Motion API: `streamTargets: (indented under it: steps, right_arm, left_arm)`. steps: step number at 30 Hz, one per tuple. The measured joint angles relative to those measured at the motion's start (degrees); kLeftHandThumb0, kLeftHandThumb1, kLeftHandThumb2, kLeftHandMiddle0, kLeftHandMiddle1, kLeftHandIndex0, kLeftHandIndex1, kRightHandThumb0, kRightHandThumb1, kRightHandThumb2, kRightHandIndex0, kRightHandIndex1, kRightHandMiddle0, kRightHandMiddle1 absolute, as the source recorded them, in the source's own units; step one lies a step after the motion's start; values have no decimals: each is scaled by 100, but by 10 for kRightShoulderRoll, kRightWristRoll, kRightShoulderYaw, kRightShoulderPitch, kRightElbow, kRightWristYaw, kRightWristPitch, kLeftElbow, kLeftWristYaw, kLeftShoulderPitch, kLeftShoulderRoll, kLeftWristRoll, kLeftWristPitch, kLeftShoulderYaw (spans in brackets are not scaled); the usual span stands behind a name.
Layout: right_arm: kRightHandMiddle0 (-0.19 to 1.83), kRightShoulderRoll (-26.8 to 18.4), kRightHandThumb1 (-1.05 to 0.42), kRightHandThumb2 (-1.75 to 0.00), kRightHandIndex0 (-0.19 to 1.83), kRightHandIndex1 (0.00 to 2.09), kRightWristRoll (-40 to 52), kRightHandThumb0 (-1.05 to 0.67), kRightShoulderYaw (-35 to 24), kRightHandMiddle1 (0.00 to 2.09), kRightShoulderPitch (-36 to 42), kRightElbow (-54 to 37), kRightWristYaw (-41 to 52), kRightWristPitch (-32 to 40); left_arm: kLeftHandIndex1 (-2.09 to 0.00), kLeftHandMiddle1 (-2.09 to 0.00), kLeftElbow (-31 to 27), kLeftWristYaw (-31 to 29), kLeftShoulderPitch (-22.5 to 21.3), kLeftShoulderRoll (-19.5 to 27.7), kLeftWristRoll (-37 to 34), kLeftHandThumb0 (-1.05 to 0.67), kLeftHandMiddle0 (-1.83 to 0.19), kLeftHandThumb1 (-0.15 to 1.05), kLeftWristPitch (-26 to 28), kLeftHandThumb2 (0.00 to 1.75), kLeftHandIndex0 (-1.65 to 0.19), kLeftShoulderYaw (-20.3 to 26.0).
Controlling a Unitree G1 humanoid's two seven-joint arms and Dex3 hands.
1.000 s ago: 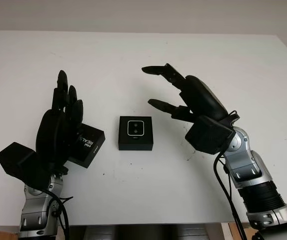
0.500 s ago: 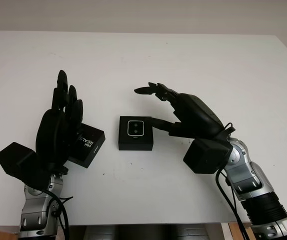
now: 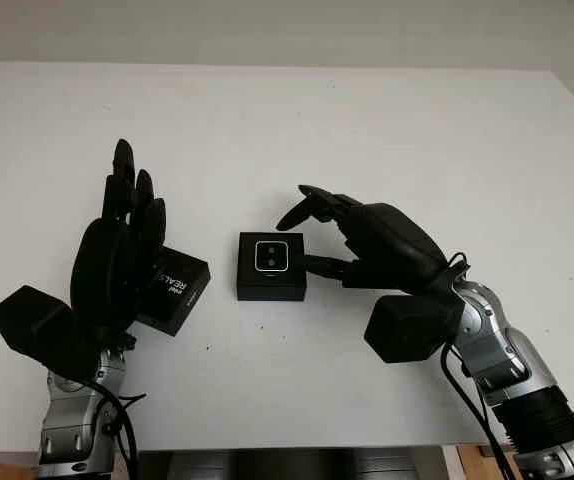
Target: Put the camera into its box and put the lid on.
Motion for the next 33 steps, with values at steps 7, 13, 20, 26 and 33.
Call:
streamTargets:
  steps: [7, 13, 20, 26, 33]
  right_arm:
    - [7, -7, -105, -34, 22, 6, -18, -56, 3, 132, 0, 7, -1, -7]
    - [5, -8, -105, -36, 22, 6, -22, -56, 3, 132, 1, 11, -6, -15]
    - [1, -9, -105, -40, 21, 5, -28, -58, 4, 127, 1, 11, -8, -15]
    - [4, -8, -105, -40, 21, 5, -35, -58, 6, 108, 1, 11, -17, -15]
    - [-5, -9, -105, -45, 21, 5, -44, -59, 5, 79, 0, 10, -39, -16]
  left_arm:
    - [0, 0, -1, 1, 1, 0, 0, -72, 19, 105, 0, 47, 19, 0]
    - [0, 0, -3, 2, 1, 0, 1, -72, 19, 105, 0, 46, 19, 0]
    - [0, 0, -4, 2, 2, 0, 1, -73, 19, 105, 0, 46, 19, 0]
    - [0, 0, -6, 2, 4, 0, 4, -72, 19, 105, 1, 50, 19, -1]
    - [0, 0, -6, 0, 4, 0, 4, -72, 19, 105, 0, 50, 19, -1]
